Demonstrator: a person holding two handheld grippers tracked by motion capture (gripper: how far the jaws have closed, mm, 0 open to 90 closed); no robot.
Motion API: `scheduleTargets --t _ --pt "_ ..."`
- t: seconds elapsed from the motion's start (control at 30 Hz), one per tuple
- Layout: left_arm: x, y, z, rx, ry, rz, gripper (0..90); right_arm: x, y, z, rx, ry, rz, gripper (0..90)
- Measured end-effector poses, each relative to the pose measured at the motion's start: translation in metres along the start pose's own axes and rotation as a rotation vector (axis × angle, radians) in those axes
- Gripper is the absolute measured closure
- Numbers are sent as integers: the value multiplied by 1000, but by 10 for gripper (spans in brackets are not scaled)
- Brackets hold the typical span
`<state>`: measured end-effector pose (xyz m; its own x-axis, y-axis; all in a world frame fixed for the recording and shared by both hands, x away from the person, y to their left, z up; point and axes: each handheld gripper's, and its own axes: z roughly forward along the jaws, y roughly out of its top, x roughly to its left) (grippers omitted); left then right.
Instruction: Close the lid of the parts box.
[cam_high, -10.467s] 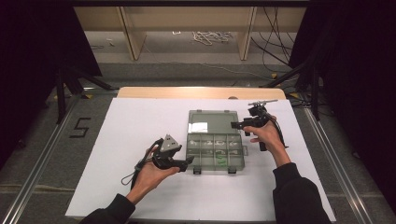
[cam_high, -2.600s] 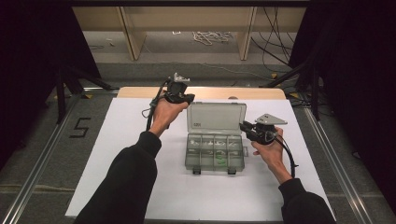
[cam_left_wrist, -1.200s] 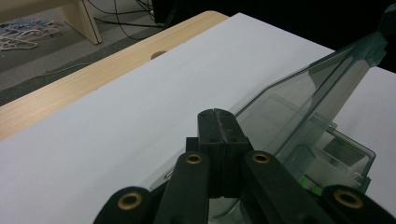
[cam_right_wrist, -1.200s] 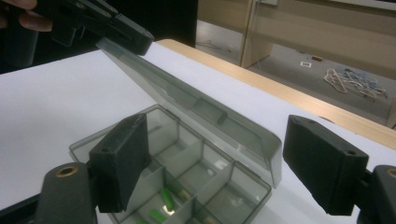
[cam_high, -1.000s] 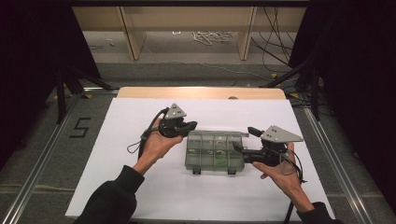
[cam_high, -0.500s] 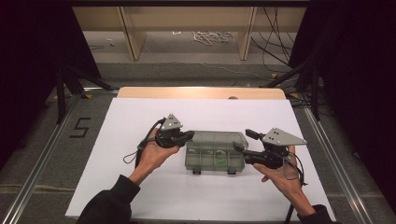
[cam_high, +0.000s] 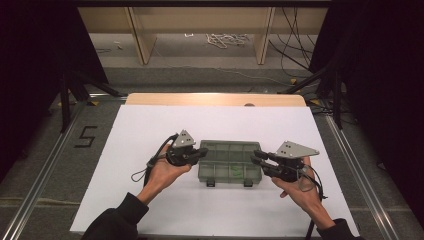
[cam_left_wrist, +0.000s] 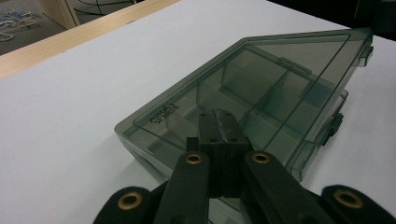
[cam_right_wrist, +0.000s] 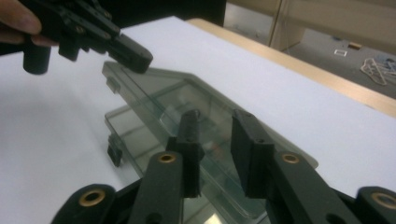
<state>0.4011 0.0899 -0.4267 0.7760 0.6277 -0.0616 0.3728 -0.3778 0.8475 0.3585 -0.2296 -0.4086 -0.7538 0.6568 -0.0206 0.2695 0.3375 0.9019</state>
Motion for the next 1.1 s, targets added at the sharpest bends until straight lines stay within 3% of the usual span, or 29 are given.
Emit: scheduleTargets --t 0.03,0.07,0.1,0.13,0.23,0.27,0.3,0.33,0.4,0.47,0.5,0.6,0.67,0.7,0.73,0.77,0.83,0.87,0.93,1.07,1.1 --pt "-2 -1 1 -17 2 -19 897 0 -1 1 15 -2 2 763" --pt "-1 -1 0 5 -7 -9 897 -1 -2 1 27 -1 -5 777" --pt "0 -2 -1 8 -9 -1 897 -2 -4 2 28 0 -4 790" --pt "-3 -3 0 -2 6 -24 897 -3 -5 2 40 13 3 799" --pt "-1 -6 -2 6 0 1 897 -4 -9 5 67 24 -2 813" --pt "-3 -8 -2 3 0 -22 897 -3 -10 6 77 30 1 814" --pt "-3 -10 -2 -12 -1 -25 897 -4 -11 7 88 32 -2 816" --pt "-1 -10 -3 7 -8 -9 897 -4 -12 8 93 33 -11 817" --pt "-3 -14 -4 -9 4 -27 896 -4 -14 9 111 34 -12 820" --pt "-2 -15 -7 3 -9 -12 896 -3 -15 10 126 37 -17 820" --pt "-4 -18 -7 -3 0 -28 896 -3 -16 11 129 33 -20 820" --pt "-2 -23 -10 9 -5 -1 896 -3 -17 13 133 34 -33 820" --pt "-3 -27 -11 5 -9 -26 896 -4 -19 15 145 40 -46 820" --pt "-1 -28 -12 15 -10 -7 896 -3 -19 15 156 37 -35 819" --pt "-1 -29 -12 27 -12 -13 896 -3 -20 15 160 37 -32 819" --pt "-3 -31 -11 8 -7 -32 895 -2 -20 16 165 38 -31 819" --pt "0 -32 -12 36 -24 4 895 -2 -22 17 165 31 -42 816" --pt "-3 -34 -10 11 -14 -28 895 -2 -22 17 172 35 -40 815" --pt "-3 -35 -10 20 -12 -28 895 -2 -23 18 183 39 -36 813" --pt "-2 -35 -10 46 -26 10 893 -2 -24 20 192 42 -41 811" --pt "-5 -36 -8 26 -21 -23 893 -2 -24 20 197 41 -45 810"
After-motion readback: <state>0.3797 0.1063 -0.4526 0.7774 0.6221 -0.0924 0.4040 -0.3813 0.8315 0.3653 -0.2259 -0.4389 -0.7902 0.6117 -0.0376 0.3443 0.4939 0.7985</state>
